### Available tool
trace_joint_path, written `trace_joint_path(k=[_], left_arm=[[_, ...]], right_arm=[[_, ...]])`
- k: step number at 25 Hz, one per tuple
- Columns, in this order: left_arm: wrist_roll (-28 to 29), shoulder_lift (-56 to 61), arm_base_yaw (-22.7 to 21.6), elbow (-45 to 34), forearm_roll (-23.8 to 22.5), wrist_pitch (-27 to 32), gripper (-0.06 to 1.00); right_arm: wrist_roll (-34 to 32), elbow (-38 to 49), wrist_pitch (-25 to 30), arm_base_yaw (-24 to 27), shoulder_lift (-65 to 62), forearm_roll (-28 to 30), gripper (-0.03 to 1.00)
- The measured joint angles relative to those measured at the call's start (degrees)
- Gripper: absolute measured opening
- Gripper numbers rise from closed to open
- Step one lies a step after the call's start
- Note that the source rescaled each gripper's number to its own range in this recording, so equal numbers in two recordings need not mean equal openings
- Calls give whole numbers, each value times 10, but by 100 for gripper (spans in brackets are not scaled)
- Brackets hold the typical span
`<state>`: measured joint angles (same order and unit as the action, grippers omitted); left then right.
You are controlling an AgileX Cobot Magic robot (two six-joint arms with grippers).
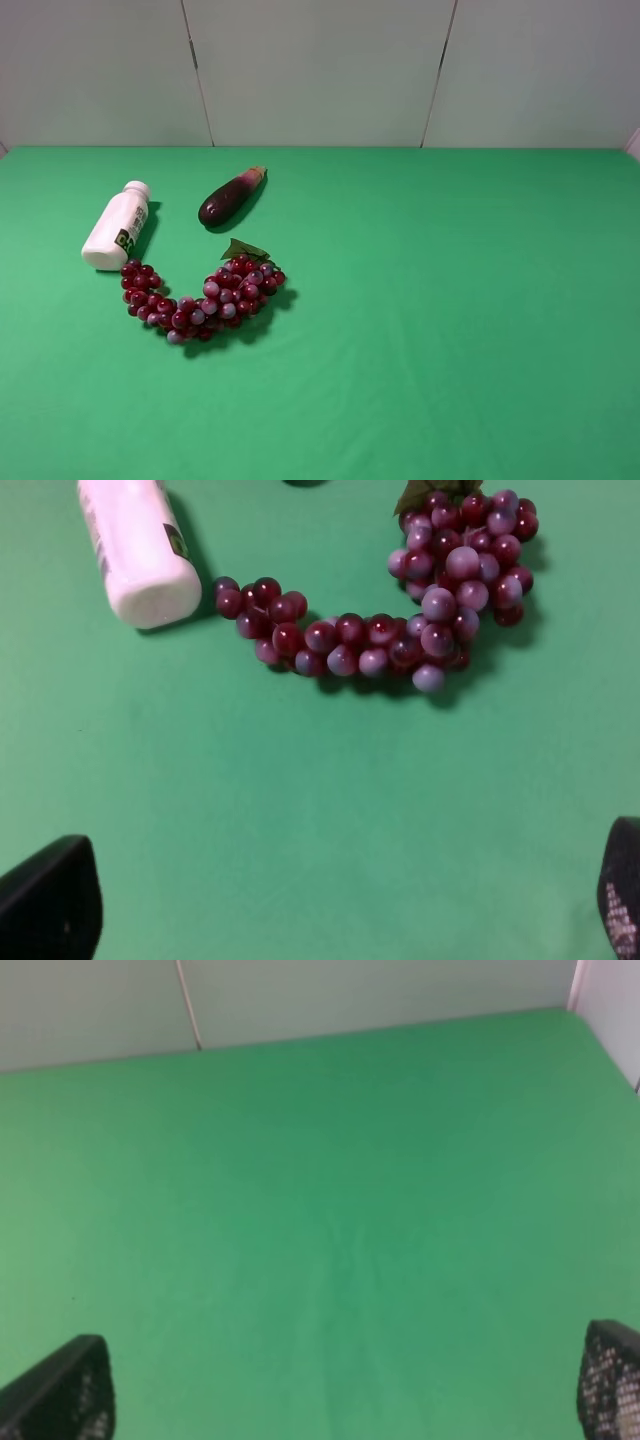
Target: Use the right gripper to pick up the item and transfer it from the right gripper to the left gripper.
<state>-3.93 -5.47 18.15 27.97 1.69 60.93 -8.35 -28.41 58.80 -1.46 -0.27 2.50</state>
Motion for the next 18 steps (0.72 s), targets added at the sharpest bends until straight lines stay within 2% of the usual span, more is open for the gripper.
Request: trace_joint_path(k=[5, 15, 18], left_arm=[[0, 0, -22, 0, 0, 0, 100], [0, 0, -171, 0, 0, 0, 100], [0, 0, -202, 0, 0, 0, 100]], right_arm=[[0, 0, 0, 0, 0, 4, 100], [0, 0, 0, 0, 0, 15, 100], [0, 0, 0, 0, 0, 15, 100]])
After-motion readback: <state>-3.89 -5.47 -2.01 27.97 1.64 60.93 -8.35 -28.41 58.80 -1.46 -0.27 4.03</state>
